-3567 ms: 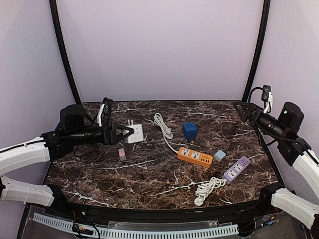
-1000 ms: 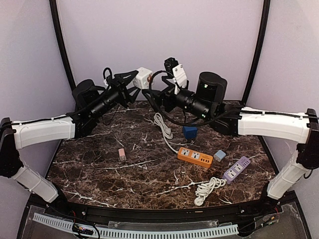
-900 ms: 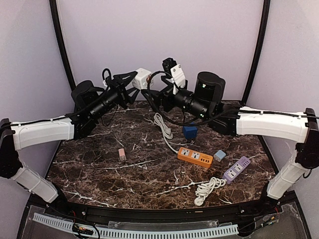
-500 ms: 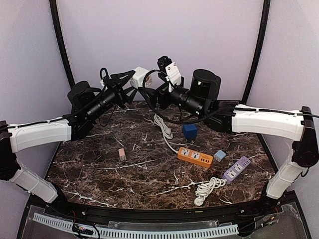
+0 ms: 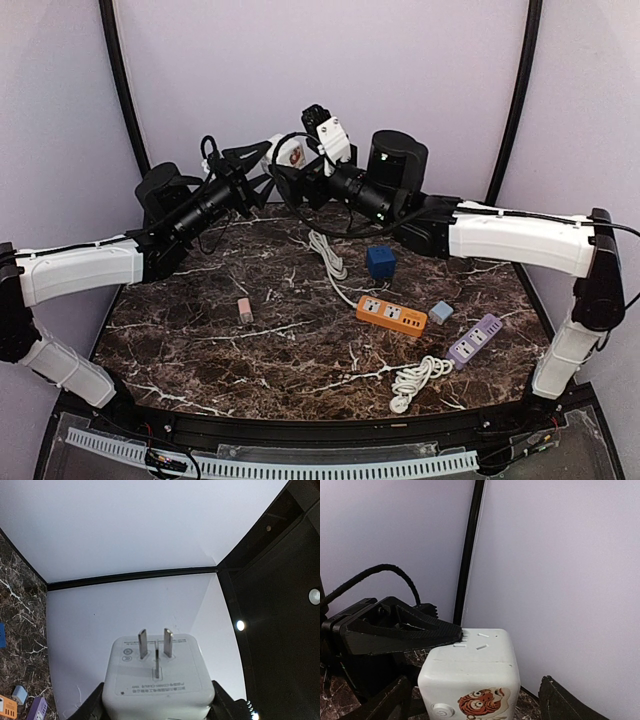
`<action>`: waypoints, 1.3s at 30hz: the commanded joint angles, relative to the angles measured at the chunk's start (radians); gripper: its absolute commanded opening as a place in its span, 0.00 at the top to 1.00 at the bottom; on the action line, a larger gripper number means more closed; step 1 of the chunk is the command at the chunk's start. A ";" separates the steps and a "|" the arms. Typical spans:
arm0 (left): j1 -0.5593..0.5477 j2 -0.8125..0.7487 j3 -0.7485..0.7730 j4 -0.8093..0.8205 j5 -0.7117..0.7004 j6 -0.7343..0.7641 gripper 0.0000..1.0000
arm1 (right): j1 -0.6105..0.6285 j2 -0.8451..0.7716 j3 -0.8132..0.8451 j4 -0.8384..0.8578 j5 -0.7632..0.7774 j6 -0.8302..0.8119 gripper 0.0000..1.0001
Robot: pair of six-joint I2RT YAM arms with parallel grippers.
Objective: Insert the plug
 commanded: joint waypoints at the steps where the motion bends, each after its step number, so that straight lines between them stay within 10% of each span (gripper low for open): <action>1: 0.005 -0.028 0.003 0.049 -0.001 -0.001 0.99 | 0.007 0.033 0.043 -0.017 0.046 -0.030 0.15; 39: 0.005 -0.039 -0.005 0.009 0.021 0.055 0.99 | 0.008 0.093 0.138 -0.103 0.030 -0.027 0.35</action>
